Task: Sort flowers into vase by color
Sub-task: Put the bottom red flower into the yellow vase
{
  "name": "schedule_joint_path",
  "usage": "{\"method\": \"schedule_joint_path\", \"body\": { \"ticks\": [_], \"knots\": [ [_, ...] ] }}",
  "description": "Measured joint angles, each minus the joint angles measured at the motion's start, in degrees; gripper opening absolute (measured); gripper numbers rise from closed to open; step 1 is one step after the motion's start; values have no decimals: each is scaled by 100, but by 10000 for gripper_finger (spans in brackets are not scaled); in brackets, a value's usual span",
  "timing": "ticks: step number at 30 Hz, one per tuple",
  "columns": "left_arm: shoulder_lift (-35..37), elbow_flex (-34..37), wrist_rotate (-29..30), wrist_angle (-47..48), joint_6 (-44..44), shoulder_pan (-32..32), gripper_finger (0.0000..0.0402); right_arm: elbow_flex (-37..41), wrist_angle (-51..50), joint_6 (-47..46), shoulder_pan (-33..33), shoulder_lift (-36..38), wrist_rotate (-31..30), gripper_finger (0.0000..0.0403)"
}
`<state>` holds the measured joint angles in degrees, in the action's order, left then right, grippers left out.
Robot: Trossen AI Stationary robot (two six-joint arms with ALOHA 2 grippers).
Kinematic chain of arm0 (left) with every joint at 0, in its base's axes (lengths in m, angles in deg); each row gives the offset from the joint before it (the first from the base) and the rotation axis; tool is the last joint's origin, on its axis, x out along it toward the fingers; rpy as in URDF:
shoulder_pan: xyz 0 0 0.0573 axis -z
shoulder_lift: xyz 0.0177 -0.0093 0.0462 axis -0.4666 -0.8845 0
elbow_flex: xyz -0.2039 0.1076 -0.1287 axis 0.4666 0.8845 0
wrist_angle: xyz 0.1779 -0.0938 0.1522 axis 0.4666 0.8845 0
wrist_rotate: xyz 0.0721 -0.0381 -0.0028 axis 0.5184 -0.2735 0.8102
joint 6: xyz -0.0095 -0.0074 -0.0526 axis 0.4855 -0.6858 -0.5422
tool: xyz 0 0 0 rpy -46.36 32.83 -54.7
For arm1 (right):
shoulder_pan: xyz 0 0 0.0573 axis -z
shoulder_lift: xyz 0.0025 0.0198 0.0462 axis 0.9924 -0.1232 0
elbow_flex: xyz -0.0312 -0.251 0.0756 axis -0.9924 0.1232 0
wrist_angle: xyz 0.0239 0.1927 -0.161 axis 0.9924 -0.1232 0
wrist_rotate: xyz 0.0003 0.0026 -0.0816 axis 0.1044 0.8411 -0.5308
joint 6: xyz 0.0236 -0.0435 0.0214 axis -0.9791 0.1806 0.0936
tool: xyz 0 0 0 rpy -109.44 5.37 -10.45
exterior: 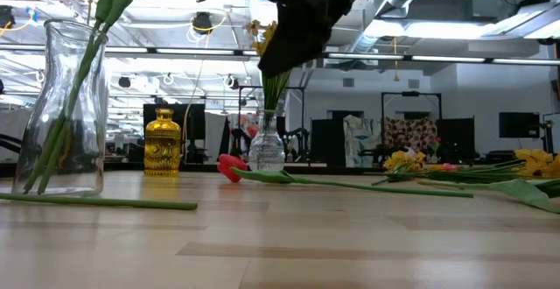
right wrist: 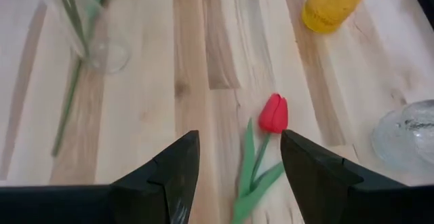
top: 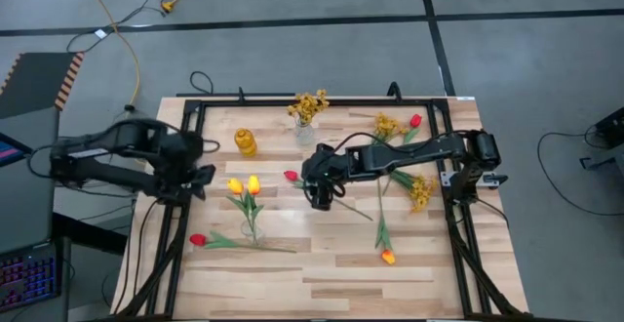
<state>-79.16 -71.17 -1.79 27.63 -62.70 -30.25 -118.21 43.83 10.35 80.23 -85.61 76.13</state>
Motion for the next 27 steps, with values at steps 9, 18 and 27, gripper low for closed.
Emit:
{"method": "schedule_joint_path", "body": {
  "ticks": [9,18,27],
  "knots": [
    [-475,0,293,-158,-1600,1564,194,0,-42,455,19,0,0,233],
    [-826,0,1275,-837,-3735,3057,194,0,-216,736,64,0,-2,233],
    [-1459,0,1515,-1057,-4257,3787,194,107,-341,842,59,0,-2,233]
  ]
}}
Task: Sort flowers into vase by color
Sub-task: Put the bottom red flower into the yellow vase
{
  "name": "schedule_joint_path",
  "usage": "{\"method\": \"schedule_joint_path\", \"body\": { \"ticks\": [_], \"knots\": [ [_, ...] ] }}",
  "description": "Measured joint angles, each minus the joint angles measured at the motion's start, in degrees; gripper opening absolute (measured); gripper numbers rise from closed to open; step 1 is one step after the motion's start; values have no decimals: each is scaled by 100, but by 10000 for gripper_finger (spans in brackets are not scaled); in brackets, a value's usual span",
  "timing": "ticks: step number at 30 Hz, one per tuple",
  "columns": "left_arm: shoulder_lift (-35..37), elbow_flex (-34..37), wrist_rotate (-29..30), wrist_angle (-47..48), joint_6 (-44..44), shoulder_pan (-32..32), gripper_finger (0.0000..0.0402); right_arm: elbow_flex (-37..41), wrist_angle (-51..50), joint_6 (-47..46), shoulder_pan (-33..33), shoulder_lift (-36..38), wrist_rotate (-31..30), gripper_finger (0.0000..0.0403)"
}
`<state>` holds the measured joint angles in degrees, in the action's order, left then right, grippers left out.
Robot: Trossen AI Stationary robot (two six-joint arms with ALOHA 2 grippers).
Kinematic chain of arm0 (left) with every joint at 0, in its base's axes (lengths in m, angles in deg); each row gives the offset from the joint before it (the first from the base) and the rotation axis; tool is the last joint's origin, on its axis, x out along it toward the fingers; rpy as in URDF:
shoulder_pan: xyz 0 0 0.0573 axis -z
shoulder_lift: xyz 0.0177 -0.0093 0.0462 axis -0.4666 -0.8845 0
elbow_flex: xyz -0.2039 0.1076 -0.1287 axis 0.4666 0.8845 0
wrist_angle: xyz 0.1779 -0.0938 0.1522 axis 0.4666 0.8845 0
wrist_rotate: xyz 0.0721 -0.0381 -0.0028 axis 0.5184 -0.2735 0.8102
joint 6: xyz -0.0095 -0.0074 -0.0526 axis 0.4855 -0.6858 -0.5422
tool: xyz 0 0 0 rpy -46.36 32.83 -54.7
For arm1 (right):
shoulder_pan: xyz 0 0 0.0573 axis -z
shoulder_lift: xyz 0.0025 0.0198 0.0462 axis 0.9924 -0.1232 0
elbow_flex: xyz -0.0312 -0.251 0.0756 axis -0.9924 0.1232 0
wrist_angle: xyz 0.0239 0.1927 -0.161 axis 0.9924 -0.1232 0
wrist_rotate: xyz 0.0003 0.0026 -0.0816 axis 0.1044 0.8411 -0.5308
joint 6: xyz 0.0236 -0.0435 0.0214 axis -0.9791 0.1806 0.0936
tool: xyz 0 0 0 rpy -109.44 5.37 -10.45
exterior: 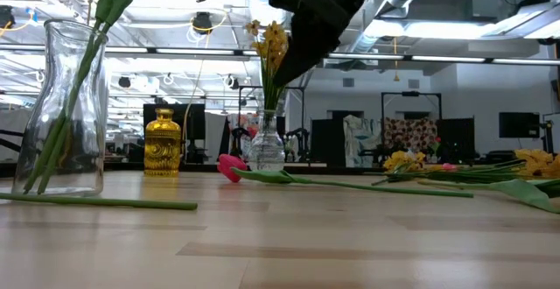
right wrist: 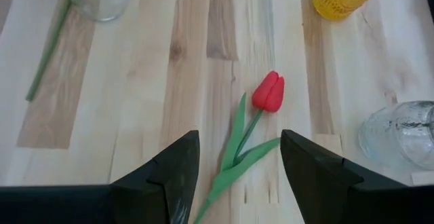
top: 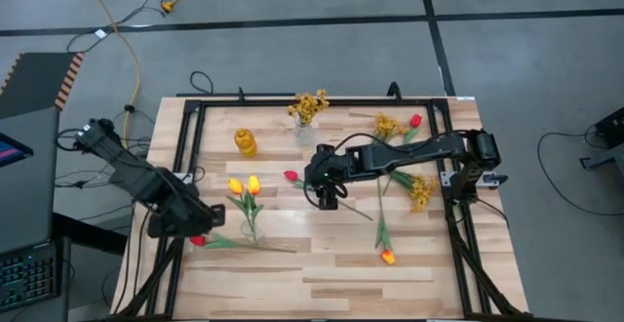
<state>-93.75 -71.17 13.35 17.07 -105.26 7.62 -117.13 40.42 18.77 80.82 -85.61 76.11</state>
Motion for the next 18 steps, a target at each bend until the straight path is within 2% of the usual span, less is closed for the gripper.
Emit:
{"method": "schedule_joint_path", "body": {
  "ticks": [10,18],
  "knots": [
    [-826,0,84,-238,85,373,194,238,45,-143,0,-4,2,233],
    [-1535,0,77,-1094,90,705,194,238,46,-147,0,-4,2,233]
  ]
}}
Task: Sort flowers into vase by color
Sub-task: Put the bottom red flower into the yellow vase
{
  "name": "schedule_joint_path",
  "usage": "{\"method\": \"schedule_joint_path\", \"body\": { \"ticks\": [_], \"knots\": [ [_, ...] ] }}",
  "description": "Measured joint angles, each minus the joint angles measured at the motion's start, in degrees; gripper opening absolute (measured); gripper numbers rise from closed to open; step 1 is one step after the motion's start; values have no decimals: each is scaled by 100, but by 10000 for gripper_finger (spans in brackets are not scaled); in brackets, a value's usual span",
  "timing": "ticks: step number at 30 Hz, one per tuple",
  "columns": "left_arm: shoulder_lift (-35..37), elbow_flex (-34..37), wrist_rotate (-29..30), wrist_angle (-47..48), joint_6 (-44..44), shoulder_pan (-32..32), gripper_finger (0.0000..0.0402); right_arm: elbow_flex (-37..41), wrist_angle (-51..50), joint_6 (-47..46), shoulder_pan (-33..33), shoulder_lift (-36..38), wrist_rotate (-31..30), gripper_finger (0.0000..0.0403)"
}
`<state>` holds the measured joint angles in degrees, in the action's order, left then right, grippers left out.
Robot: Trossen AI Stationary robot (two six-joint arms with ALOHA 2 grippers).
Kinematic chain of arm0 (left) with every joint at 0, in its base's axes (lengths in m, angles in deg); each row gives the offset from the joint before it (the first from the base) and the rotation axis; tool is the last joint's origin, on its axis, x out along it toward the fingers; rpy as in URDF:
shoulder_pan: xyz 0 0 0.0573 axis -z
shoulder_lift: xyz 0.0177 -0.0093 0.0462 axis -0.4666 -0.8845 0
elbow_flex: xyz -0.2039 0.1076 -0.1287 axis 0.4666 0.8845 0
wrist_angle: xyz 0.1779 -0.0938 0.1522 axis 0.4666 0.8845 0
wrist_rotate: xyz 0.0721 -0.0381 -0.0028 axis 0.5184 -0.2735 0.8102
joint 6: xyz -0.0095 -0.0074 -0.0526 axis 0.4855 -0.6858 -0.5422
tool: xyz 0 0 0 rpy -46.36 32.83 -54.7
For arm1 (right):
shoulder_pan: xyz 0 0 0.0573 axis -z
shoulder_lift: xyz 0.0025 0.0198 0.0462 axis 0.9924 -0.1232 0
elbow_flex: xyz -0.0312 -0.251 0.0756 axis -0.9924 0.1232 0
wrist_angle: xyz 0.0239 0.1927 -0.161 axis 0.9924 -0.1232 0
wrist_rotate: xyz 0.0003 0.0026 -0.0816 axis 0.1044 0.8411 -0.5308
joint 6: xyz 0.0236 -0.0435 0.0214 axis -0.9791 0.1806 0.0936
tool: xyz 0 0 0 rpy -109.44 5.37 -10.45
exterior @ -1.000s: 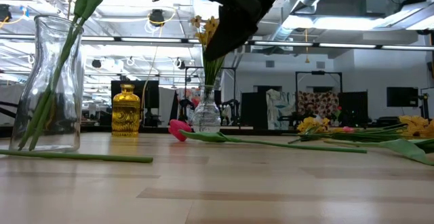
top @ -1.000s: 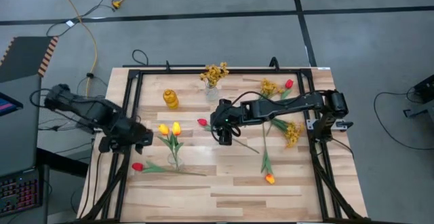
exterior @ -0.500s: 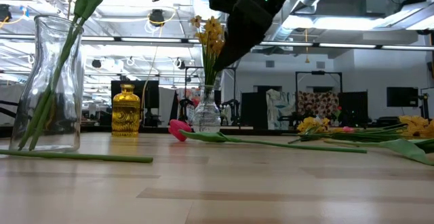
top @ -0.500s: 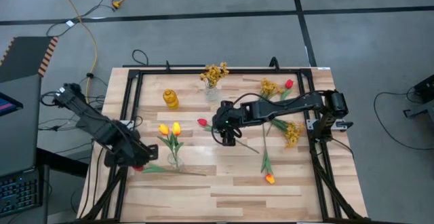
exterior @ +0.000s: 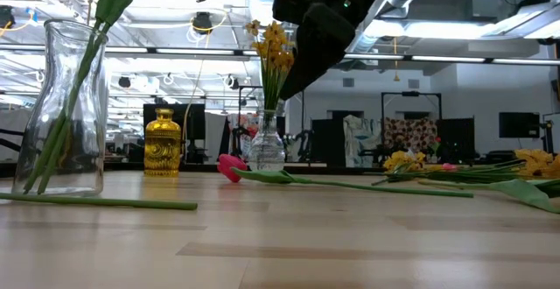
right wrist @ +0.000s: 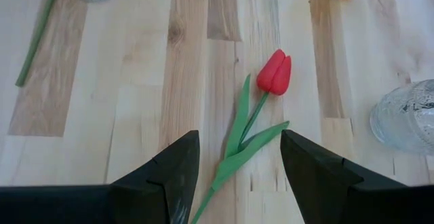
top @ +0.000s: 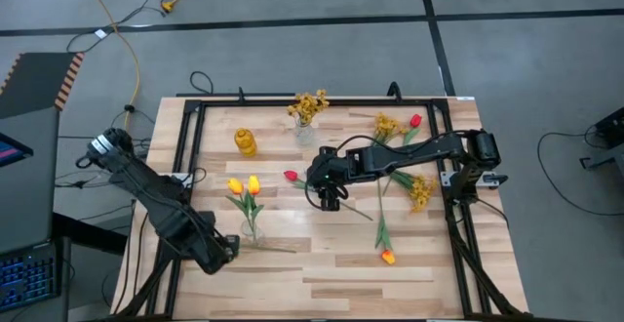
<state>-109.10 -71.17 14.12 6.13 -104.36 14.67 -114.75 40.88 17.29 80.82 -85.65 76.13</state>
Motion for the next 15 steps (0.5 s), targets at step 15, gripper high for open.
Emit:
{"method": "schedule_joint_path", "body": {
  "ticks": [15],
  "knots": [
    [-835,-2,820,-1021,111,121,194,2,-7,-14,0,0,0,233]
  ]
}}
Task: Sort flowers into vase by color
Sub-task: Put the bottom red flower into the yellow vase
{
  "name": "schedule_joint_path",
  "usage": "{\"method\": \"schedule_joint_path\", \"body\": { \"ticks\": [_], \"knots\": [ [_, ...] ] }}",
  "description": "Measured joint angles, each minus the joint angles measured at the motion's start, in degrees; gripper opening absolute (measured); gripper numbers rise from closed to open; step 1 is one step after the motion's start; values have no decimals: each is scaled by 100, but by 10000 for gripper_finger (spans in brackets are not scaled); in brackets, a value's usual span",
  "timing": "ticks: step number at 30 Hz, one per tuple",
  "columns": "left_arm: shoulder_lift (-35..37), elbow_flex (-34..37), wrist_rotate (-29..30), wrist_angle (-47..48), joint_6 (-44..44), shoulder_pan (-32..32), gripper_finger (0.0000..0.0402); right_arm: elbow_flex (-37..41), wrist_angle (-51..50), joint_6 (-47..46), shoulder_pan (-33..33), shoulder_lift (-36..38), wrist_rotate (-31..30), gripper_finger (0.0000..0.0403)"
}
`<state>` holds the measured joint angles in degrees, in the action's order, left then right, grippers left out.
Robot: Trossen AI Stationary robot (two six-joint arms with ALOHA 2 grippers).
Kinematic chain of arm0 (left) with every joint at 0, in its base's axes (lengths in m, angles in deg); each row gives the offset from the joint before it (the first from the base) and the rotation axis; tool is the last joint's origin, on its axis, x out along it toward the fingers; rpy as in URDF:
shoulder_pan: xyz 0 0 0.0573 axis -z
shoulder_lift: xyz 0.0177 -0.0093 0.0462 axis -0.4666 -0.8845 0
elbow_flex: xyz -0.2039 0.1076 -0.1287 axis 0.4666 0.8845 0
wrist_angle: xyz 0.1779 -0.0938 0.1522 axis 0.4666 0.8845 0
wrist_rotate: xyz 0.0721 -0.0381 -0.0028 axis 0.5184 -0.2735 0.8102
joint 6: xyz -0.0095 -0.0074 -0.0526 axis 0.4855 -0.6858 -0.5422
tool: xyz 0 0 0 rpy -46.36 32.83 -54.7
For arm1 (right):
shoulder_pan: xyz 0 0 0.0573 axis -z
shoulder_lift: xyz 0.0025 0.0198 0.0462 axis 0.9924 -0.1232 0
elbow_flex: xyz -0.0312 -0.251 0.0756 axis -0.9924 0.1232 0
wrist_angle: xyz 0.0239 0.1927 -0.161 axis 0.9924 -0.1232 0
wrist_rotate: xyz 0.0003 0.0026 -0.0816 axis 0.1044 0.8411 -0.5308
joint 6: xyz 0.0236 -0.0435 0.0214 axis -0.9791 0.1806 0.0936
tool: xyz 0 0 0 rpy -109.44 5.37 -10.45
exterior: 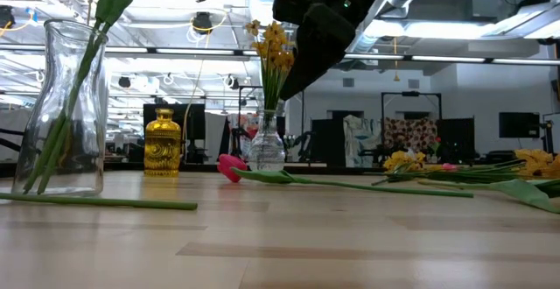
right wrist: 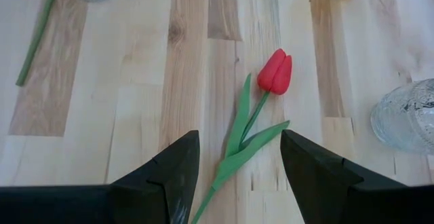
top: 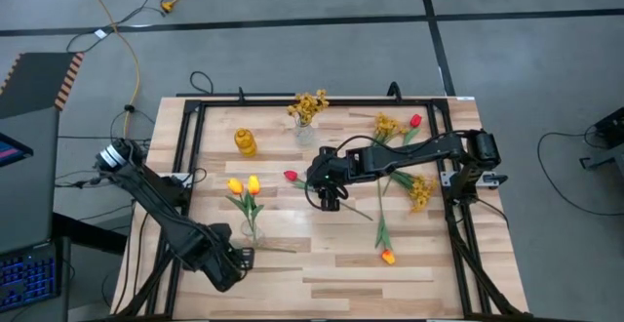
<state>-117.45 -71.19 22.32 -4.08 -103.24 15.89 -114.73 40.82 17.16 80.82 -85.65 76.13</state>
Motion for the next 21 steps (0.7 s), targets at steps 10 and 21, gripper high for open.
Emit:
{"method": "schedule_joint_path", "body": {
  "ticks": [10,21],
  "knots": [
    [4,0,108,484,-1329,332,194,2,-22,-45,0,0,0,233],
    [4,0,1863,375,-841,335,194,2,-7,-137,0,0,0,233]
  ]
}}
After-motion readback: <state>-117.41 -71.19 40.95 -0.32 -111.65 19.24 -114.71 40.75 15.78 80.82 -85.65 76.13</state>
